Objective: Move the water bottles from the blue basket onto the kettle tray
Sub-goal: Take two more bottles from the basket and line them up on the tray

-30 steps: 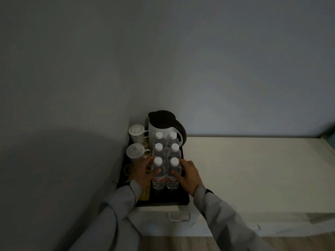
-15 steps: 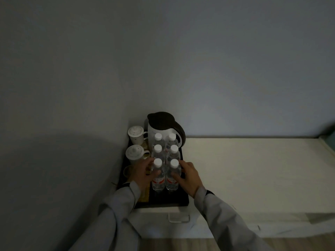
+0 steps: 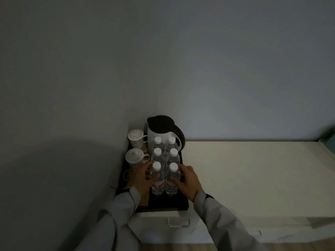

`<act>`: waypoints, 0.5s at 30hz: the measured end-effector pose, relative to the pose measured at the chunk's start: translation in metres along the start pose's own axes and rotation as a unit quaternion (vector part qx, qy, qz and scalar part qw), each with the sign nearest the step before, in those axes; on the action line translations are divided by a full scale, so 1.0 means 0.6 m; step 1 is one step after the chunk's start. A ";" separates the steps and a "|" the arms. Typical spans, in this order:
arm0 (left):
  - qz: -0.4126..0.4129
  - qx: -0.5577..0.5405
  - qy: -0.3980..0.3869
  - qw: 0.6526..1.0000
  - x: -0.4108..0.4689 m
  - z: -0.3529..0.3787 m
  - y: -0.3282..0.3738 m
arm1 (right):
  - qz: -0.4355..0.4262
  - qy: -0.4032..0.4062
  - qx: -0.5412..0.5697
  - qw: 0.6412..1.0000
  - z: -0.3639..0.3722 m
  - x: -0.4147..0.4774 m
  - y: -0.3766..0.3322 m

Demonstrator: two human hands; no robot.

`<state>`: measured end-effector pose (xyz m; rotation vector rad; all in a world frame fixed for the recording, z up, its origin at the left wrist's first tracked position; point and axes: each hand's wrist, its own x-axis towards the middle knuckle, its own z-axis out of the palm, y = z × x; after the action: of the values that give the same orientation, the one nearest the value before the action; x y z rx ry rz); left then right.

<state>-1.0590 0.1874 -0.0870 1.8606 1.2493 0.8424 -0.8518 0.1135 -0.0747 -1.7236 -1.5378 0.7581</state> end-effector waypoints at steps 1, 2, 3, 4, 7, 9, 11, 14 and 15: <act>0.000 0.002 0.000 1.000 0.000 0.000 0.000 | 0.002 0.002 0.000 1.000 0.001 0.000 -0.001; 0.001 0.004 0.001 1.000 0.001 0.000 0.000 | 0.005 0.003 0.000 1.000 0.001 -0.001 -0.001; 0.001 0.005 0.001 1.000 0.001 0.000 0.001 | 0.008 0.004 0.000 1.000 0.002 -0.001 -0.002; 0.000 0.004 0.000 1.000 0.000 0.000 0.002 | 0.009 0.006 0.001 1.000 0.002 -0.002 -0.003; -0.008 0.005 0.002 1.000 -0.002 0.000 0.006 | 0.012 0.011 0.003 1.000 0.003 -0.002 -0.006; -0.009 0.012 0.011 1.000 -0.003 0.000 0.007 | 0.014 0.012 0.007 1.000 0.003 -0.003 -0.008; -0.010 0.013 0.013 1.000 -0.004 -0.001 0.008 | 0.016 0.016 0.008 1.000 0.004 -0.004 -0.009; -0.011 0.011 0.012 1.000 -0.006 -0.002 0.011 | 0.016 0.020 0.009 1.000 0.005 -0.004 -0.007; -0.011 0.015 0.011 1.000 -0.006 -0.003 0.012 | 0.017 0.017 0.007 1.000 0.004 -0.004 -0.009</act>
<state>-1.0580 0.1826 -0.0805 1.8626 1.3005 0.8393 -0.8569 0.1115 -0.0719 -1.7475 -1.4810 0.7512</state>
